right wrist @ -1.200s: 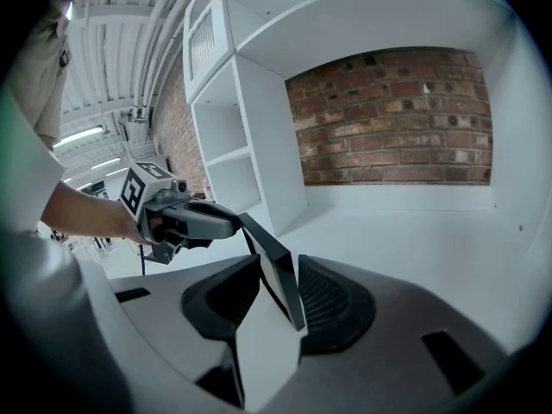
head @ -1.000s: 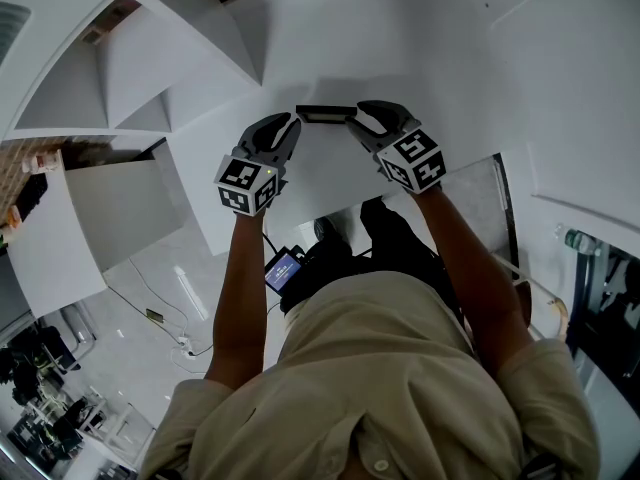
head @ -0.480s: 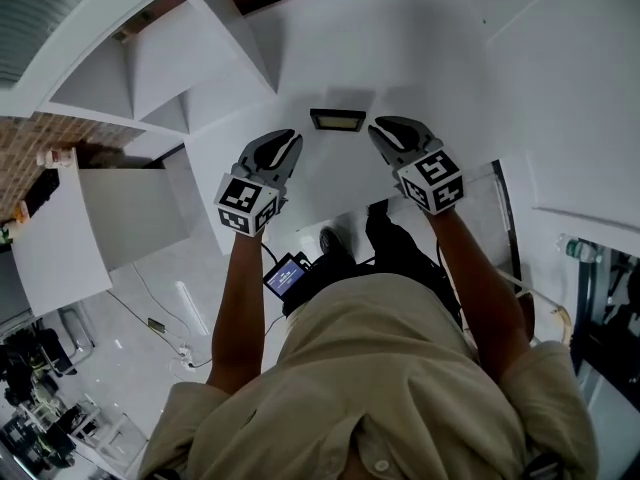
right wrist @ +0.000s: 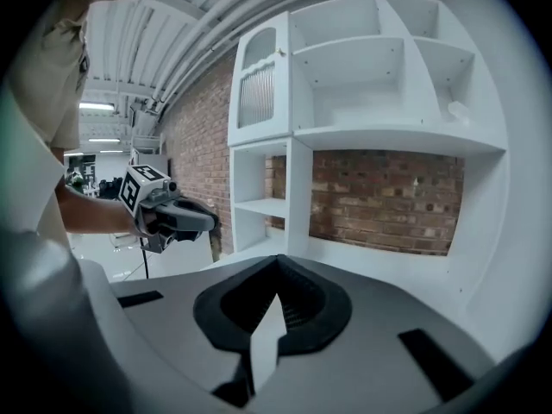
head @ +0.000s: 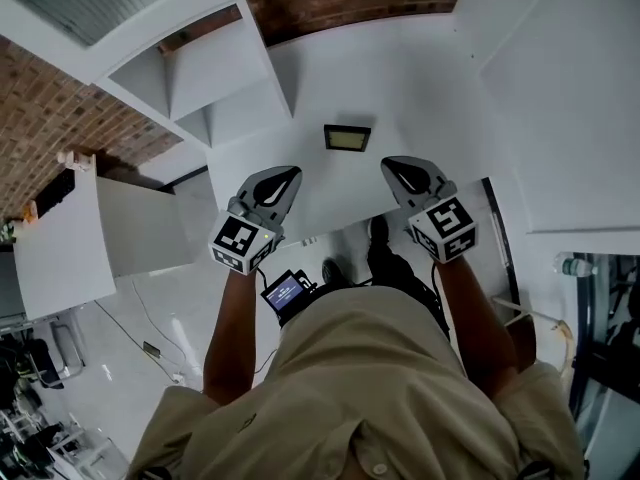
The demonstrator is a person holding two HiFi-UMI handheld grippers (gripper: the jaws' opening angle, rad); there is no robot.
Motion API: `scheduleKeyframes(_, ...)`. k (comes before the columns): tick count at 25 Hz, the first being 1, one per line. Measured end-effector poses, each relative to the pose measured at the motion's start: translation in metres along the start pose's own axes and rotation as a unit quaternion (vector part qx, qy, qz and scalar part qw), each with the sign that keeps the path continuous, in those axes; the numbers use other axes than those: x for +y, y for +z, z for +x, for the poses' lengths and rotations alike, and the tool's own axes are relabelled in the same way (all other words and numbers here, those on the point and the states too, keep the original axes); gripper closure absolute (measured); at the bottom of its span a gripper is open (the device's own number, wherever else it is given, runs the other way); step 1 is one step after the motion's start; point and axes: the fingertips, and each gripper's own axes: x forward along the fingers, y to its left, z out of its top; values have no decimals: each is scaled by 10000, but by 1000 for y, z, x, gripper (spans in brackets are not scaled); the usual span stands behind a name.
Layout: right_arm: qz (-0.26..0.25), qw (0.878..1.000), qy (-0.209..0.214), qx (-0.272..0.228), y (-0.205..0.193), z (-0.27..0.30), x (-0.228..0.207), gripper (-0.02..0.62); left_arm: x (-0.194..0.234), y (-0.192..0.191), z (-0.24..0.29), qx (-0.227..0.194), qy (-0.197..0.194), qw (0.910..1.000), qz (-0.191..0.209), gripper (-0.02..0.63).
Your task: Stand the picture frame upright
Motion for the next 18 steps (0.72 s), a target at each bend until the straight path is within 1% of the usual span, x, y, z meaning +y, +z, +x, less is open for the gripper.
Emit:
scheduleKeyframes(4,-56,9997,-169,-140,13,-33,23,592,-21,18,-25,-176,-107,9996,212,595)
scheduleKeyframes(8,-86,9995,-258,-177,20,-58,40,592,-37,32,-39,-335,-177,9989,265,595)
scheduleKeyframes(12,-114,9995,-225,-206,22,-80,56,592,-56,42,-49,-417,-176,9985,293,595)
scheduleKeyframes(18,-132,9995,-59,-279,21,-113,84,592,-88,51,-71,-447,-67,9981,425,595)
